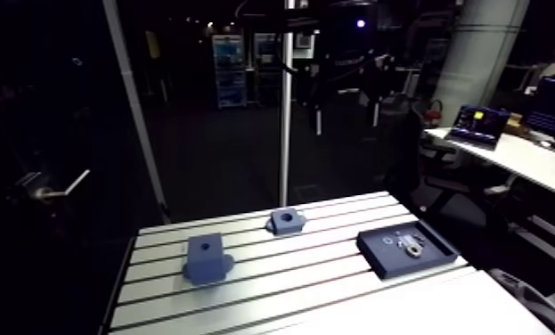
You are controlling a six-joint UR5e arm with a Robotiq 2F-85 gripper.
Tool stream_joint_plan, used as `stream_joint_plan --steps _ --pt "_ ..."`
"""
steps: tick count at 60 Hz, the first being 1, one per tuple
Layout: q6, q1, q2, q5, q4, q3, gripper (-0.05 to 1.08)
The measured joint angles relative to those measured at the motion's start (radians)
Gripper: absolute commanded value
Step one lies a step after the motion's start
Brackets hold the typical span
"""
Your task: Pick up the bearing and press it into the housing until flush.
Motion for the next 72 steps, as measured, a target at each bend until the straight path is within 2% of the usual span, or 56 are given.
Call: stream_joint_plan --steps 30,58,72 --pt "-0.188 -0.144 0.089 0.001 -0.102 0.026 0.01" --pt "-0.336 -0.248 0.183 0.002 -0.222 0.048 0.01" --pt "-0.411 -0.287 0.209 0.002 -0.283 0.078 0.01"
